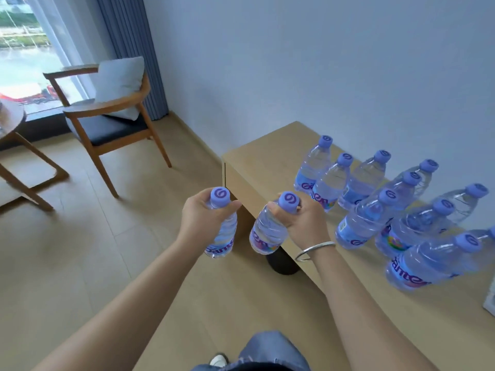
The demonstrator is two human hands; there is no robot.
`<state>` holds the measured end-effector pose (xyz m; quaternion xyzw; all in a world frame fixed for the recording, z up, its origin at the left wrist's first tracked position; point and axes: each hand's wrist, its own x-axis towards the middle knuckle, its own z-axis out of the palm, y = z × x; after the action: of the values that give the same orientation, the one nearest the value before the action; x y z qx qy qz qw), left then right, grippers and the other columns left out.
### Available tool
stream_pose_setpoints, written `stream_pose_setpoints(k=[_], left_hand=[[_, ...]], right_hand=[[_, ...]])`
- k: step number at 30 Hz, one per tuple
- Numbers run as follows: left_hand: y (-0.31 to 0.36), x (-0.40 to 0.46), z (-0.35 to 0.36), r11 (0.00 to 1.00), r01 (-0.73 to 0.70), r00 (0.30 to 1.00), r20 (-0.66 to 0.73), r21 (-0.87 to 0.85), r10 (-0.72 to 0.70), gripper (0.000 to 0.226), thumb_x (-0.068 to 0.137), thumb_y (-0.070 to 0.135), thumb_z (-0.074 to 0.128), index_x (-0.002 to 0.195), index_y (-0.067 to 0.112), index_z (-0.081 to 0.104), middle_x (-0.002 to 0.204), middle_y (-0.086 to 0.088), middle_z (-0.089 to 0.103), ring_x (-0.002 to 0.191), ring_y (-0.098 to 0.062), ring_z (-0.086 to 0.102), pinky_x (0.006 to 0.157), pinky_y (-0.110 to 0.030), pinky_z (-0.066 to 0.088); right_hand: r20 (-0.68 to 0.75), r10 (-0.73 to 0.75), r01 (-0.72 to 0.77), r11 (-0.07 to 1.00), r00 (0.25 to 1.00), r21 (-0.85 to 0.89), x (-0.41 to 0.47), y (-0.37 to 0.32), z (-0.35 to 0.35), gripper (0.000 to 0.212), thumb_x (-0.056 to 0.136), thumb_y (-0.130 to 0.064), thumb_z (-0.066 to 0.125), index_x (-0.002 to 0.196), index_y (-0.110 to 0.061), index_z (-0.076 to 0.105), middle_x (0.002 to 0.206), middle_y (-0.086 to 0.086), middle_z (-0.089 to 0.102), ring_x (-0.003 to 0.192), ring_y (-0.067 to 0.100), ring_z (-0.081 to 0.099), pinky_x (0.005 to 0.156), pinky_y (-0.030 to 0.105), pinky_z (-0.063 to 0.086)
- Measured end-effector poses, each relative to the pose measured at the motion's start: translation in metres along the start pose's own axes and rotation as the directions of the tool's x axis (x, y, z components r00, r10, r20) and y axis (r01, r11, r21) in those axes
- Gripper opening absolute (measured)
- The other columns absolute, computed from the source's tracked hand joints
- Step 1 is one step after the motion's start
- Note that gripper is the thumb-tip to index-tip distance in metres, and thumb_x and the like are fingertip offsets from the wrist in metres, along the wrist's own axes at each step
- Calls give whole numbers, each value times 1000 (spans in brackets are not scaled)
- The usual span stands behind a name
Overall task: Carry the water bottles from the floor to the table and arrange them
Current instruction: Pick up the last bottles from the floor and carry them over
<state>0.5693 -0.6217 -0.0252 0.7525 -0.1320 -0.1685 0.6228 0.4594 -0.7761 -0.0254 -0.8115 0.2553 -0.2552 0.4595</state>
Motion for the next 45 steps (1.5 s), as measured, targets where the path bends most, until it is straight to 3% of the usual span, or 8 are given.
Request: stream_pose_setpoints(k=[6,13,18,24,27,32,38,45], left_hand=[[-5,68,5,998,51,995,89,22,-53,16,67,30,81,74,27,67,66,14,69,58,5,61,57,-19,45],[6,165,32,996,18,983,179,89,-34,20,66,33,81,75,21,68,69,2,69,54,0,59,51,-13,49],[38,240,63,989,-56,968,248,134,21,23,68,32,80,77,15,67,70,-6,67,61,-10,56,59,-22,47],[73,299,116,982,-168,916,381,88,122,15,71,25,79,74,28,64,77,3,67,73,-13,58,68,-23,46],[81,317,147,983,-182,865,481,36,142,14,71,21,78,75,22,64,76,-1,66,71,-13,56,66,-24,45],[81,334,203,981,-196,725,674,7,140,14,71,20,79,73,20,65,62,11,61,51,7,51,51,-5,40],[83,342,251,973,-230,499,857,-14,130,22,72,19,78,70,7,60,59,3,53,53,-6,44,50,-11,36],[79,344,283,972,-236,346,933,-20,103,27,69,19,80,77,-1,63,68,-1,61,62,-11,51,58,-18,42]], right_hand=[[-53,26,-26,1000,998,4,61,7,23,42,74,-33,72,55,-13,41,53,-4,35,54,14,31,54,29,32],[-177,-54,43,997,983,-64,161,15,32,41,69,-41,69,51,-24,36,49,-9,35,49,9,32,49,18,30],[-279,-66,56,997,958,-44,234,10,19,42,74,-29,75,52,-22,40,46,-10,35,47,8,32,47,17,29],[-398,-19,-4,998,917,-56,287,-5,-17,30,75,-29,74,70,-2,61,60,-1,50,58,14,42,56,22,37],[-479,3,-60,993,878,-103,300,-7,-40,31,75,-29,73,63,-6,57,55,-1,47,55,12,37,53,23,35],[-674,141,-313,939,726,-141,310,4,-67,51,71,-27,73,46,-19,29,44,-5,26,47,13,22,41,19,25],[-758,371,-578,816,536,-10,303,26,-82,46,70,-20,71,48,-17,31,47,0,29,53,17,25,47,25,27],[-757,524,-773,633,389,41,288,48,-85,46,70,-17,69,46,-17,30,45,-1,29,45,13,25,42,25,25]])
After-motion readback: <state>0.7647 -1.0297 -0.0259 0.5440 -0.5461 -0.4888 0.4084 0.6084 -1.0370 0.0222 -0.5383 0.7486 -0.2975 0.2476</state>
